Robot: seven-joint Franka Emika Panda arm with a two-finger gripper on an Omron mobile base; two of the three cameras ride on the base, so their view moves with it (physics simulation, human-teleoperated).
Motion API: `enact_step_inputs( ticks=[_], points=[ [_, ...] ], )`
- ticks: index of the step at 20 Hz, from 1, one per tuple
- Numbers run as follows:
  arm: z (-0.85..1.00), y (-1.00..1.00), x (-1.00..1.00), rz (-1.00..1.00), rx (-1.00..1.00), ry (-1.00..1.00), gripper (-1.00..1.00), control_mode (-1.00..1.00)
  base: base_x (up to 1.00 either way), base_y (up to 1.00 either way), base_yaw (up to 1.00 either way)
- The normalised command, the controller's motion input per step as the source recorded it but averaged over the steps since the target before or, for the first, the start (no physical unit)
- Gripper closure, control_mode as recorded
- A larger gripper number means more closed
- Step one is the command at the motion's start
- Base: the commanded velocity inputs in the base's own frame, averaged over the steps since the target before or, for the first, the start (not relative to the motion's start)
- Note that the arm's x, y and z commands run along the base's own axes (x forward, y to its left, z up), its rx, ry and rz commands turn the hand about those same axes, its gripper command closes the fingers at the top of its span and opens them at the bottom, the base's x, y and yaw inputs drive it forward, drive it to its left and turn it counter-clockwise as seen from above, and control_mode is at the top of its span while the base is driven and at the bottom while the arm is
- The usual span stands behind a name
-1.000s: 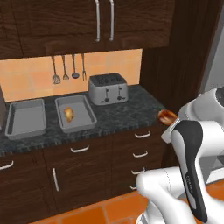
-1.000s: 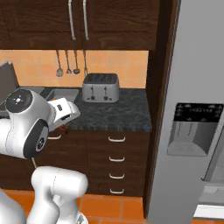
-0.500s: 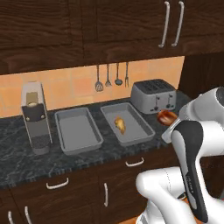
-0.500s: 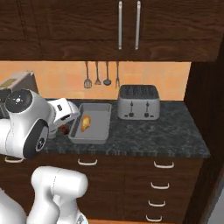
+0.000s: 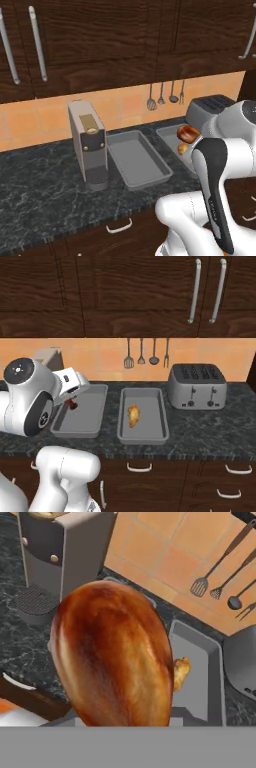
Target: Place one lemon wedge and one chicken drumstick in each tupperware on the nearby counter, to pack two identical lunches.
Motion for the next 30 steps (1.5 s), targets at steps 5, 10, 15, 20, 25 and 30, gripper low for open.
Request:
enact_step_inputs(
  ticks=[5,10,15,20,25,30],
  points=[
    [-0.38,0.57,0.27,-0.04,-0.08,0.06,1.00,-1.00,0.20,0.40,-0.04],
    [-0.67,0.65,0.49,-0.08,-0.02,0.11,1.00,-1.00,0.00,0.00,0.00],
    [-0.74,0.25,0.54,-0.33,0.15,0.06,1.00,-1.00,0.00,0.00,0.00],
    [-0.66,0.00,0.65,-0.35,0.29,0.13,1.00,-1.00,0.00,0.00,0.00],
    [-0.38,0.02,0.77,-0.17,0.25,0.14,1.00,-1.00,0.00,0.00,0.00],
    [-0.31,0.37,0.53,0.00,0.04,0.12,1.00,-1.00,0.00,0.00,0.00]
  ],
)
